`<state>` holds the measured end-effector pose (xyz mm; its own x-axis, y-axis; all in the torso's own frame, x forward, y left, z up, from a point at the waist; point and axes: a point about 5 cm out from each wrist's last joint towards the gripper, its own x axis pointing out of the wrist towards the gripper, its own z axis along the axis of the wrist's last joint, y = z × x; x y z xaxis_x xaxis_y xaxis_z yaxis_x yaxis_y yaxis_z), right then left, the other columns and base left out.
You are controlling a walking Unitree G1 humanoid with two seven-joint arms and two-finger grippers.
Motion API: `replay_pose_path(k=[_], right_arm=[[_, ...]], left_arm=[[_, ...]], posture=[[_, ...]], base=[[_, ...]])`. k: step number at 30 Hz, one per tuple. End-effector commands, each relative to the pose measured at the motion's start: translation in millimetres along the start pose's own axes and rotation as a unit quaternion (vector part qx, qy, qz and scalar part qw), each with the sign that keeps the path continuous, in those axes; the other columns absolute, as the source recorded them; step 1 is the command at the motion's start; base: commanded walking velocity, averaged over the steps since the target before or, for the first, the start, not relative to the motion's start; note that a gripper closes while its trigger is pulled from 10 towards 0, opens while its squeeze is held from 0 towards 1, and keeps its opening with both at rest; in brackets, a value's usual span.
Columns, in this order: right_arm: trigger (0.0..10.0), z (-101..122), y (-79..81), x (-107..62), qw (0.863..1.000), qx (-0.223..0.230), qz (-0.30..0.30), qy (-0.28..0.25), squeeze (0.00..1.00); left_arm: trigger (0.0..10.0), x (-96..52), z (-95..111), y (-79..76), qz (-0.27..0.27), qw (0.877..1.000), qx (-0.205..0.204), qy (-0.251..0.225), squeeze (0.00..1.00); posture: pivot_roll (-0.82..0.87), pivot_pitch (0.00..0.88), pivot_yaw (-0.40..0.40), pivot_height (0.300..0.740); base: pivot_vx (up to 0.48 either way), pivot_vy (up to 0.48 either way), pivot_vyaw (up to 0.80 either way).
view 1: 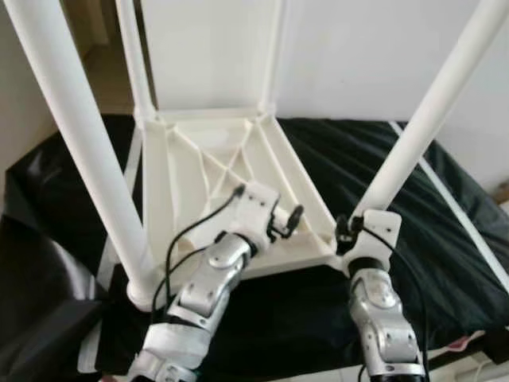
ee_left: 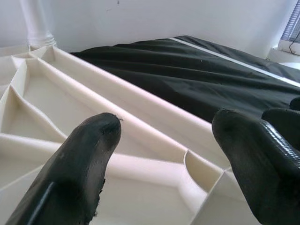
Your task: Building children table
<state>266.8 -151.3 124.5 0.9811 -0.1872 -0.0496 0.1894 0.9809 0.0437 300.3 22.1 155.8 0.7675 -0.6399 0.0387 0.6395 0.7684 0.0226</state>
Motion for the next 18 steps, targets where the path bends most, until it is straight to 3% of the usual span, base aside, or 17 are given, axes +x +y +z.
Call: replay_pose_path(k=[1, 11, 12, 13, 18], right_arm=[[10.0, -18.9, 3.5, -5.7, 0.998, -0.011, 0.011, 0.053, 0.0], [10.0, -17.7, 8.9, -6.0, 0.998, -0.011, 0.004, 0.056, 0.01], [10.0, -17.7, 9.3, -6.6, 0.998, -0.009, 0.002, 0.057, 0.58], [10.0, -17.4, 9.2, -6.8, 0.998, -0.009, 0.001, 0.056, 1.0], [10.0, -10.6, 7.8, -6.1, 0.999, -0.006, 0.013, 0.034, 1.0]], left_arm=[[10.0, 2.7, -5.0, -7.5, -0.029, 0.999, 0.01, 0.014, 0.0], [10.0, 1.7, -0.7, -0.9, -0.016, 1.0, -0.008, 0.008, 0.0], [10.0, 1.3, -1.4, -1.7, -0.017, 1.0, -0.005, 0.01, 0.0], [10.0, 1.0, -1.8, -2.2, -0.017, 1.0, -0.003, 0.011, 0.0], [10.0, 0.4, -0.8, -0.2, -0.013, 1.0, -0.002, 0.01, 0.0]], posture=[[0.02, 0.0, -0.085, 0.74], [0.03, 0.012, -0.076, 0.74], [0.03, 0.014, -0.078, 0.74], [0.03, 0.014, -0.078, 0.74], [0.04, 0.025, -0.082, 0.74]], base=[[0.0, 0.0, 0.0], [0.0, 0.0, 0.0], [0.0, 0.0, 0.0], [0.0, 0.0, 0.0], [0.0, 0.0, 0.0]])
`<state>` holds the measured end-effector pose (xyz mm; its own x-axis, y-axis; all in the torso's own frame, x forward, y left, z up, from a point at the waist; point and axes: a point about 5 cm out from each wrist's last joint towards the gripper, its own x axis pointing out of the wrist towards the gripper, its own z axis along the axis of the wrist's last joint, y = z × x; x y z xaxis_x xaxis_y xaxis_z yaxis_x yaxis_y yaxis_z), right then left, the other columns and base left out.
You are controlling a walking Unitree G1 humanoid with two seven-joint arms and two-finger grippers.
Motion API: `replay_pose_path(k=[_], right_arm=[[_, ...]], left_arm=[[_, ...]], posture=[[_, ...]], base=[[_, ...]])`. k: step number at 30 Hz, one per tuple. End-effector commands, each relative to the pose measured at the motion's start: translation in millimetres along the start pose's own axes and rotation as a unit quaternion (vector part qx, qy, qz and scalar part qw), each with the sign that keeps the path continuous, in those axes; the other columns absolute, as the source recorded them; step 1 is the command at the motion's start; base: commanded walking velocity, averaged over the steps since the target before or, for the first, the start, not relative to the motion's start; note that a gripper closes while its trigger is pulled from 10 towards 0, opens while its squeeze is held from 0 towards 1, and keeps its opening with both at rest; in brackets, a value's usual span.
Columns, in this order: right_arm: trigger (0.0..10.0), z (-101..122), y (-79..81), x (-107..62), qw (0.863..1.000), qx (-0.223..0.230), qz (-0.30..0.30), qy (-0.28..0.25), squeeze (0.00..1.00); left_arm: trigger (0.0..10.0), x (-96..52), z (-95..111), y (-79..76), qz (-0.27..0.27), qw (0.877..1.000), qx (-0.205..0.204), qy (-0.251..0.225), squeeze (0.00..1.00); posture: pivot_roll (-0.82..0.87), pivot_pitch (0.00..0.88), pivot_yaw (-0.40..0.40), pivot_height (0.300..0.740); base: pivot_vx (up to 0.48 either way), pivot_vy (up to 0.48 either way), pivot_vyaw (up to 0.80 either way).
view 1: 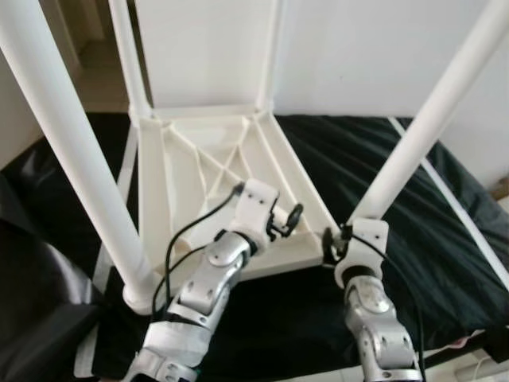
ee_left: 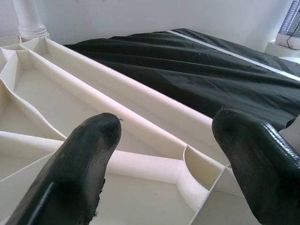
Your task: Building children table
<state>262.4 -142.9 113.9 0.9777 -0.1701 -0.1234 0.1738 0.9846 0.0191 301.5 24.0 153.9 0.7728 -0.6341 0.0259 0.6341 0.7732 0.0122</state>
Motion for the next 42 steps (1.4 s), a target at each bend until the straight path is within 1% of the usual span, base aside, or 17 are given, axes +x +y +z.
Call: replay_pose_path(k=[1, 5, 7, 12, 13, 14, 16, 18, 21, 23, 25, 27, 28, 30, 31, 34, 42], right_arm=[[10.0, 0.5, 0.9, -0.7, 1.0, 0.007, 0.006, -0.004, 1.0], [10.0, 9.7, -2.7, -2.4, 0.999, -0.006, 0.025, -0.039, 1.0], [10.0, 14.7, -8.8, -6.6, 0.996, -0.033, 0.046, -0.072, 1.0], [10.0, 14.2, -13.9, -8.5, 0.996, -0.031, 0.05, -0.073, 1.0], [10.0, 12.9, -21.6, -9.9, 0.995, -0.033, 0.054, -0.074, 1.0], [10.0, 12.0, -32.9, -12.5, 0.993, -0.036, 0.079, -0.078, 0.0], [10.0, 12.6, -46.8, -16.5, 0.987, -0.049, 0.127, -0.081, 0.0], [10.0, 12.6, -46.8, -16.5, 0.987, -0.049, 0.127, -0.081, 0.0], [10.0, 13.7, -54.2, -19.1, 0.974, -0.072, 0.201, -0.075, 0.0], [10.0, 17.6, -55.6, -15.9, 0.966, -0.063, 0.24, -0.066, 0.0], [10.0, 21.0, -55.4, -12.4, 0.958, -0.078, 0.269, -0.064, 0.0], [10.0, 21.0, -55.4, -12.4, 0.958, -0.078, 0.269, -0.064, 0.0], [10.0, 23.9, -55.2, -6.2, 0.946, -0.103, 0.302, -0.063, 0.0], [10.0, 23.9, -55.2, -6.2, 0.946, -0.103, 0.302, -0.063, 0.0], [10.0, 25.9, -54.8, -3.0, 0.937, -0.115, 0.324, -0.062, 0.0], [10.0, 27.2, -55.0, 2.0, 0.927, -0.132, 0.345, -0.061, 0.0], [10.0, 22.3, -56.1, 12.2, 0.918, -0.15, 0.363, -0.049, 0.0]], left_arm=[[10.0, 0.7, 1.0, -2.4, -0.017, 1.0, 0.003, 0.004, 0.0], [10.0, 0.7, 2.2, -2.2, -0.016, 1.0, 0.003, 0.002, 0.0], [10.0, 0.7, 3.3, -2.2, -0.018, 1.0, 0.004, 0.001, 0.0], [10.0, 0.6, 3.7, -2.3, -0.019, 1.0, 0.004, 0.001, 0.0], [10.0, 0.7, 3.9, -1.9, -0.019, 1.0, 0.005, 0.001, 0.0], [10.0, 0.7, 4.1, -1.4, -0.019, 1.0, 0.005, 0.001, 0.0], [10.0, 0.2, 4.4, -2.3, -0.025, 1.0, 0.006, 0.0, 0.0], [10.0, 0.2, 4.4, -2.3, -0.025, 1.0, 0.006, 0.0, 0.0], [10.0, -2.1, 4.1, -5.8, -0.041, 0.999, 0.009, 0.0, 0.0], [10.0, -3.4, 2.8, -5.7, -0.043, 0.999, 0.01, 0.003, 0.0], [10.0, -3.7, 2.4, -6.2, -0.046, 0.999, 0.01, 0.005, 0.0], [10.0, -3.7, 2.4, -6.2, -0.046, 0.999, 0.01, 0.005, 0.0], [10.0, -3.2, 2.6, -8.0, -0.052, 0.999, 0.012, 0.006, 0.0], [10.0, -3.2, 2.6, -8.0, -0.052, 0.999, 0.012, 0.006, 0.0], [10.0, -2.8, 2.9, -9.1, -0.055, 0.998, 0.013, 0.005, 0.0], [10.0, -2.8, 3.1, -10.4, -0.057, 0.998, 0.013, 0.006, 0.0], [10.0, -3.0, 4.4, -12.0, -0.063, 0.998, 0.013, 0.004, 0.0]], posture=[[0.04, 0.025, -0.082, 0.74], [0.04, 0.026, -0.082, 0.74], [0.04, 0.027, -0.081, 0.74], [0.04, 0.029, -0.082, 0.74], [0.04, 0.03, -0.085, 0.74], [0.04, 0.032, -0.085, 0.74], [0.04, 0.032, -0.086, 0.74], [0.04, 0.032, -0.086, 0.74], [0.03, 0.035, -0.08, 0.74], [0.03, 0.035, -0.08, 0.74], [0.02, 0.037, -0.07, 0.74], [0.02, 0.037, -0.07, 0.74], [0.02, 0.041, -0.067, 0.74], [0.02, 0.041, -0.067, 0.74], [0.02, 0.042, -0.065, 0.74], [0.02, 0.043, -0.066, 0.74], [0.03, 0.035, -0.069, 0.74]], base=[[0.0, 0.0, 0.0], [0.0, 0.0, 0.0], [0.0, 0.0, 0.0], [0.0, 0.0, 0.0], [0.0, 0.0, 0.0], [0.0, 0.0, 0.0], [0.0, 0.0, 0.0], [0.0, 0.0, 0.0], [0.0, 0.0, 0.0], [0.0, 0.0, 0.0], [0.0, 0.0, 0.0], [0.0, 0.0, 0.0], [0.0, 0.0, 0.0], [0.0, 0.0, 0.0], [0.0, 0.0, 0.0], [0.0, 0.0, 0.0], [0.0, 0.0, 0.0]])
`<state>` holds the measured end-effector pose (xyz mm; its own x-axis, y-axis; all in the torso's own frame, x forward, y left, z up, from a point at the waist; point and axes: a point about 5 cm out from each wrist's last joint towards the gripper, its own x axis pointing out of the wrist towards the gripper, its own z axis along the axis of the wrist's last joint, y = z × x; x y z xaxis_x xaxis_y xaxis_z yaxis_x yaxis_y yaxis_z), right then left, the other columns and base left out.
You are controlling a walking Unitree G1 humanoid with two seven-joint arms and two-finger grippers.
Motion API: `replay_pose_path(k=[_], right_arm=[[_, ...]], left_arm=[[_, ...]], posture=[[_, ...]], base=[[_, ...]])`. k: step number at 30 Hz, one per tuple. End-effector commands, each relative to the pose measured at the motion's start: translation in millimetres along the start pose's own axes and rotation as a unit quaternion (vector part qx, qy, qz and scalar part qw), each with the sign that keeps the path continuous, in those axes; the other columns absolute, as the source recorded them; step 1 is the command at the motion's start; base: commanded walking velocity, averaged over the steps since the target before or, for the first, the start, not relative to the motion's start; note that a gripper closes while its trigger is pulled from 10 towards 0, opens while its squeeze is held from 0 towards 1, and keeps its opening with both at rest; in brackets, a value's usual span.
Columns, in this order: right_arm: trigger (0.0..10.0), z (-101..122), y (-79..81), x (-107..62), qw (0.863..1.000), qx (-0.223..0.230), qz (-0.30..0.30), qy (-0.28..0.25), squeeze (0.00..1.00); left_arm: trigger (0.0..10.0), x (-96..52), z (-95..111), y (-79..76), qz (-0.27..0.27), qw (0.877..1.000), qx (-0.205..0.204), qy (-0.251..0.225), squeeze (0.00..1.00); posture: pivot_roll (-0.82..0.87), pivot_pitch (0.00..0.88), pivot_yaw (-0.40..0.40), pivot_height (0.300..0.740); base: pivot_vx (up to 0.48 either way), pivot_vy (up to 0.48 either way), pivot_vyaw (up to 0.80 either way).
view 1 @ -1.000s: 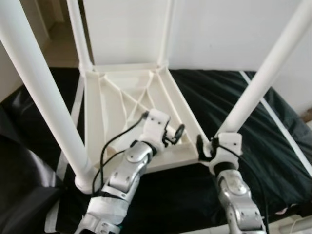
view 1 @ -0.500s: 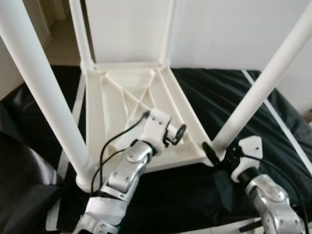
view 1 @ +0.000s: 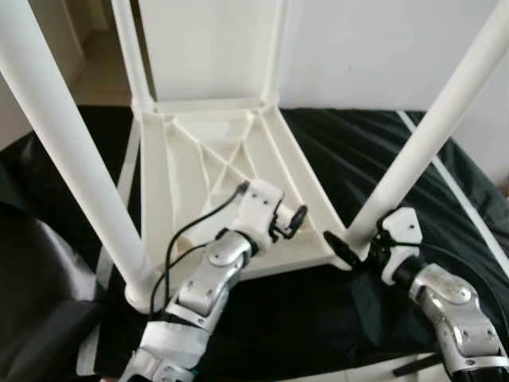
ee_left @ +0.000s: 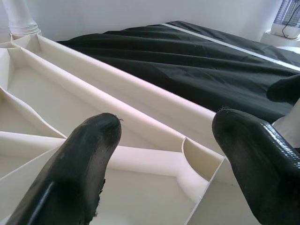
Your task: Building children table
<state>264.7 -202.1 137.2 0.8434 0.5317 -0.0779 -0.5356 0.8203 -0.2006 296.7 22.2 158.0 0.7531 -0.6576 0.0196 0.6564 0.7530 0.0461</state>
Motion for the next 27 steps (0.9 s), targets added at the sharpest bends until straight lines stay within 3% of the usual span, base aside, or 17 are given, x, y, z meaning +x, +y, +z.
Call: replay_pose_path(k=[1, 2, 4, 5, 16, 17, 18, 27], right_arm=[[10.0, -3.6, 0.2, 2.9, 1.0, -0.008, 0.011, 0.007, 0.0], [10.0, -4.7, -0.1, 5.1, 1.0, -0.013, 0.014, 0.007, 0.0], [1.2, -7.4, 2.3, 5.8, 1.0, -0.019, 0.022, 0.01, 0.0], [0.0, -8.7, 4.1, 5.6, 0.999, -0.019, 0.026, 0.011, 0.0], [0.0, -23.6, 14.8, 2.7, 0.999, 0.001, 0.026, 0.026, 0.0], [4.2, -25.6, 16.1, 2.6, 0.999, 0.007, 0.021, 0.03, 0.0], [10.0, -27.0, 16.6, 2.8, 0.999, 0.01, 0.016, 0.033, 0.0], [10.0, -28.8, 17.0, 7.2, 0.994, 0.033, -0.1, 0.038, 0.0]], left_arm=[[10.0, -0.4, 0.4, -7.6, -0.047, 0.999, -0.003, 0.0, 0.0], [10.0, -0.4, 1.9, -7.9, -0.052, 0.999, -0.005, -0.005, 0.0], [10.0, -0.6, 2.6, -9.3, -0.058, 0.998, -0.003, -0.007, 0.0], [10.0, -0.6, 2.2, -9.9, -0.059, 0.998, -0.001, -0.005, 0.0], [10.0, -0.4, 4.1, -14.7, -0.073, 0.997, -0.001, -0.013, 0.0], [10.0, -0.1, 4.7, -14.5, -0.073, 0.997, -0.001, -0.015, 0.0], [10.0, 0.4, 5.4, -14.4, -0.074, 0.997, 0.0, -0.016, 0.0], [10.0, 2.7, 8.5, -11.8, -0.073, 0.997, 0.002, -0.023, 0.0]], posture=[[0.03, 0.035, -0.069, 0.74], [0.03, 0.035, -0.069, 0.74], [0.03, 0.033, -0.071, 0.74], [0.03, 0.032, -0.071, 0.74], [0.03, 0.025, -0.073, 0.74], [0.02, 0.021, -0.075, 0.74], [0.02, 0.016, -0.078, 0.74], [0.02, 0.001, -0.071, 0.74]], base=[[0.0, 0.0, 0.0], [0.0, 0.0, 0.0], [0.0, 0.0, 0.0], [0.0, 0.0, 0.0], [0.0, 0.0, 0.0], [0.0, 0.0, 0.0], [0.0, 0.0, 0.0], [0.0, 0.0, 0.0]])
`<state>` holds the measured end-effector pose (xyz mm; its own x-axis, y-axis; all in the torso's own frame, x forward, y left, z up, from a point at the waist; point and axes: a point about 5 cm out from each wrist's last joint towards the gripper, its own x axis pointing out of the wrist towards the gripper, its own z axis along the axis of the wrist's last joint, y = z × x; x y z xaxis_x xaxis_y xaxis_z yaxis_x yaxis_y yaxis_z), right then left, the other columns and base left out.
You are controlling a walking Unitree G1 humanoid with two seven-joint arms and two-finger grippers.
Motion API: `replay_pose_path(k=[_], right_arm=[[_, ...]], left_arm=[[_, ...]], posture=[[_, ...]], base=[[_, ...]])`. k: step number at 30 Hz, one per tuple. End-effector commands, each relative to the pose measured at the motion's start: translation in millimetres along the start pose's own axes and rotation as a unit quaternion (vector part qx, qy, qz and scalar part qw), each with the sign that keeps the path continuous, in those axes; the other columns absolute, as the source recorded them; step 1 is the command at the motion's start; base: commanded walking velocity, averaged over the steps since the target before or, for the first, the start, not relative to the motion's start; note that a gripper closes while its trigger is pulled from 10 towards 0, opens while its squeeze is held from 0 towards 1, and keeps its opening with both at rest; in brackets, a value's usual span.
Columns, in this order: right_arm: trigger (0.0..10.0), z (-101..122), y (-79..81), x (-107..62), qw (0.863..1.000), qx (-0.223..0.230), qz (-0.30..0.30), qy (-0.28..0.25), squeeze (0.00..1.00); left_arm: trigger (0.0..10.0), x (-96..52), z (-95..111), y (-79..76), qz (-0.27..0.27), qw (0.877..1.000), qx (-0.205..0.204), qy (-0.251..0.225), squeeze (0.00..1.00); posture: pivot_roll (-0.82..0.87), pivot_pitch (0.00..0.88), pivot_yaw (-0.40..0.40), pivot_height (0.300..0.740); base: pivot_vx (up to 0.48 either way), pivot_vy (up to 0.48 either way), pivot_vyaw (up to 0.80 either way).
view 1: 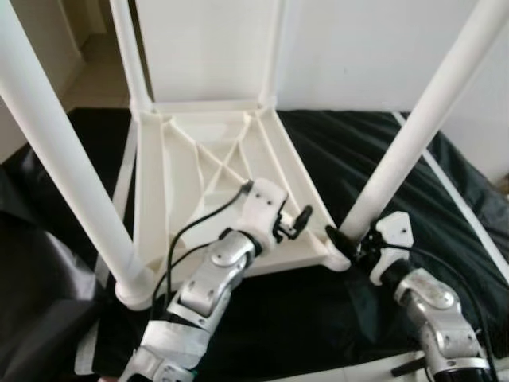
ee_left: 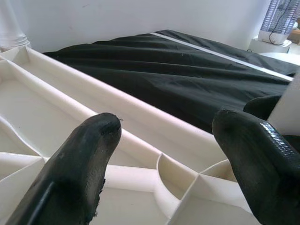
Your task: Building children table
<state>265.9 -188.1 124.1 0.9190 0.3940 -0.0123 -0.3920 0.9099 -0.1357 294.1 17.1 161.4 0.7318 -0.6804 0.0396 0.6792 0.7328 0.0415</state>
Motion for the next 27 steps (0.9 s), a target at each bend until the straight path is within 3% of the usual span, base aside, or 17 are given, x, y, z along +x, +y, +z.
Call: replay_pose_path(k=[1, 8, 11, 14, 17, 22, 27], right_arm=[[10.0, -19.9, 3.7, -2.6, 0.997, -0.013, -0.043, 0.057, 0.0], [10.0, -23.5, 13.3, 2.7, 0.987, 0.024, -0.148, 0.062, 0.0], [10.0, -27.2, 18.7, 5.7, 0.97, 0.046, -0.228, 0.071, 0.0], [10.0, -27.9, 19.4, 5.8, 0.966, 0.051, -0.243, 0.073, 0.0], [10.0, -30.9, 31.6, 11.8, 0.945, 0.094, -0.302, 0.081, 0.0], [10.0, -31.7, 40.4, 17.6, 0.944, 0.116, -0.298, 0.087, 0.0], [10.0, -28.7, 43.0, 22.5, 0.949, 0.111, -0.285, 0.082, 0.0]], left_arm=[[10.0, 1.9, 4.6, -6.4, -0.06, 0.998, 0.006, -0.011, 0.0], [10.0, 4.6, 3.2, -3.6, -0.068, 0.998, 0.016, -0.007, 0.0], [10.0, 4.9, 0.0, -1.8, -0.075, 0.997, 0.02, -0.003, 0.0], [10.0, 5.1, -0.3, -1.9, -0.077, 0.997, 0.021, -0.004, 0.0], [10.0, 7.0, -5.8, -1.2, -0.074, 0.997, 0.023, 0.004, 0.0], [10.0, 5.8, -12.5, -3.1, -0.076, 0.997, 0.022, 0.014, 0.0], [10.0, 7.0, -19.0, -4.0, -0.078, 0.996, 0.029, 0.023, 0.0]], posture=[[0.01, 0.0, -0.067, 0.74], [0.0, 0.0, -0.045, 0.74], [-0.01, 0.0, -0.033, 0.74], [-0.01, 0.0, -0.033, 0.74], [-0.01, 0.0, -0.026, 0.74], [-0.01, 0.0, -0.021, 0.74], [0.0, 0.0, -0.029, 0.74]], base=[[0.0, 0.0, 0.0], [0.0, 0.0, 0.0], [0.0, 0.0, 0.0], [0.0, 0.0, 0.0], [0.0, 0.0, 0.0], [0.0, 0.0, 0.0], [0.0, 0.0, 0.0]])
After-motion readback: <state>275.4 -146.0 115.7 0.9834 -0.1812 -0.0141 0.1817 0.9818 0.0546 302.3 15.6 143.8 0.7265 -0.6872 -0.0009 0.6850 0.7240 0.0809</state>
